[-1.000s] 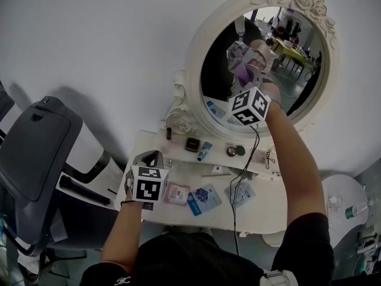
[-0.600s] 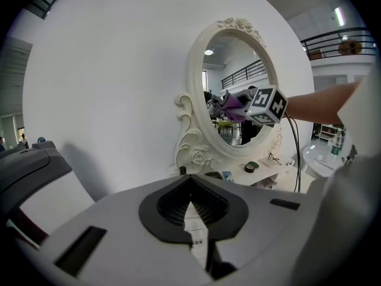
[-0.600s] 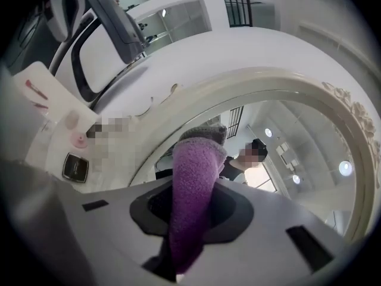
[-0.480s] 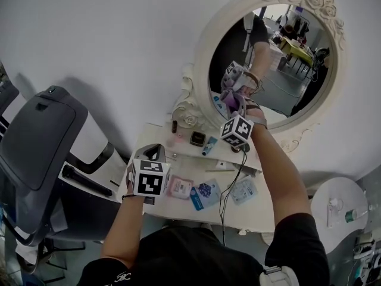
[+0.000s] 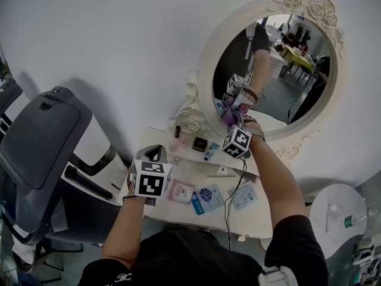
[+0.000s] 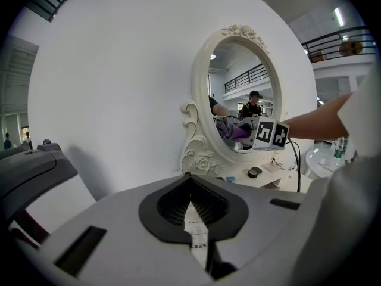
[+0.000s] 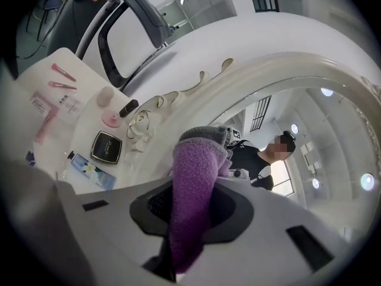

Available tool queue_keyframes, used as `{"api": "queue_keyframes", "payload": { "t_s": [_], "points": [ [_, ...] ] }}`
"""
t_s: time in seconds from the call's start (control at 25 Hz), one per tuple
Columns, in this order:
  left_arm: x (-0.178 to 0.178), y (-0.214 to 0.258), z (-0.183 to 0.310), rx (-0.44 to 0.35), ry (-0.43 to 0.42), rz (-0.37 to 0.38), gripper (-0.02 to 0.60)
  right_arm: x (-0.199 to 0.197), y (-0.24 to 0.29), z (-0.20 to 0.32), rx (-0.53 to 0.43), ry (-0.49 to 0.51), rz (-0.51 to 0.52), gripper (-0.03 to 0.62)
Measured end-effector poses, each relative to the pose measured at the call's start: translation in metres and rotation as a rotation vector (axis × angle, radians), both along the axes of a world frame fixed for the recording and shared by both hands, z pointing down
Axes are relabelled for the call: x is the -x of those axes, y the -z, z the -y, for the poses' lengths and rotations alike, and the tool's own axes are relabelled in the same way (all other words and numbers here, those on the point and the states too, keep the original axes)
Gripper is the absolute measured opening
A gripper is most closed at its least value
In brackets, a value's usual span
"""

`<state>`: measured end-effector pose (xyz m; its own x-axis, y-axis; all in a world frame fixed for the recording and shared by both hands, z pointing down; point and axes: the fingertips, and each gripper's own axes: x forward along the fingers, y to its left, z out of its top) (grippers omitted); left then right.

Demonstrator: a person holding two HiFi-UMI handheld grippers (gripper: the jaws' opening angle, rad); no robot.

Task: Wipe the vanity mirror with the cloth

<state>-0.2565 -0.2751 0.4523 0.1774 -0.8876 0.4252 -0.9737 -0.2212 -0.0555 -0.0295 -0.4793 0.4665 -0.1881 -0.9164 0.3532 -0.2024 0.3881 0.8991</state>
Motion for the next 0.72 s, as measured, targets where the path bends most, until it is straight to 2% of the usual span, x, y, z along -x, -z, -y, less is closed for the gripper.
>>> {"api": "queue_keyframes", "payload": {
  "t_s": [0.2, 0.44, 0.6, 0.72],
  "points": [
    [-0.004, -0.002, 0.01, -0.013, -0.014, -0.035, 0.002, -0.026, 0.073, -0.009, -0.111, -0.009, 0.095, 0.089],
    [-0.031, -0.003, 0.018, -0.013, -0.077, -0.053, 0.0, -0.076, 0.215, -0.02, -0.316, -0.065, 0.205, 0.089],
    [-0.046, -0.008, 0.018, 0.002, -0.113, -0.057, 0.0, -0.117, 0.317, -0.025, -0.435, -0.135, 0.262, 0.089],
    [-0.048, -0.013, 0.019, 0.011, -0.117, -0.082, 0.0, -0.151, 0.375, -0.026, -0.507, -0.213, 0.258, 0.089]
  ]
}}
